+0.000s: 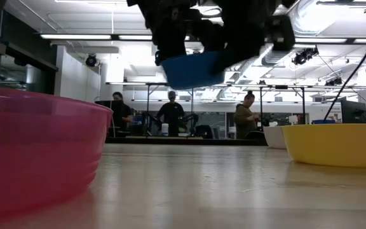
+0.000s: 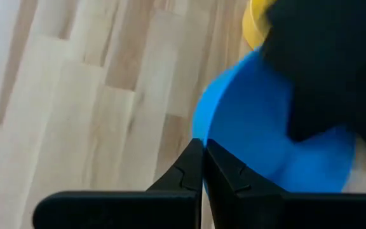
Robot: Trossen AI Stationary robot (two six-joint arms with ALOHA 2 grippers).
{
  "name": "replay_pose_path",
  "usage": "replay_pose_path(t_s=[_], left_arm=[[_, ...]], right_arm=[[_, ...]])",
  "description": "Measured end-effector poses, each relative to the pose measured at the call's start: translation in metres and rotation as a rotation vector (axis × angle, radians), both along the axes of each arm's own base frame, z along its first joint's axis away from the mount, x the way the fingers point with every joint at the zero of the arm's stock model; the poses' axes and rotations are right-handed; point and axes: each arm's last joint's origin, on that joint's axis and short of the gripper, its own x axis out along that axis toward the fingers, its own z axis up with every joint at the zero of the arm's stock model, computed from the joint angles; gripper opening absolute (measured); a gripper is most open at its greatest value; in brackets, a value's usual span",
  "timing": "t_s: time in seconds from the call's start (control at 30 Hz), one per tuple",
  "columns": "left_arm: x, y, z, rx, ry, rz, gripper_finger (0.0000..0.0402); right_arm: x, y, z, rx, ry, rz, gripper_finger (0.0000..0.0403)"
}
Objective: Nest bowls inside each other
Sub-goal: Stack the blue bowl on top of the white bowl
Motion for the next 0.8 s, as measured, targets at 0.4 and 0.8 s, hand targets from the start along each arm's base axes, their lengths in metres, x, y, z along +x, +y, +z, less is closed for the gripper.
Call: replay_pose_path(t_s=[0.4,0.8], left_arm=[[0.001,0.002,-0.018,0.008,0.134,0.012,0.0000],[0.003,0.002,-0.020,0.006,0.130,0.011,0.0000]], right_arm=[[0.005,-0.001,0.004,-0.047,0.006,0.009,0.0121],[0.005,-0.001,0.005,-0.039,0.016,-0.002,0.0121]])
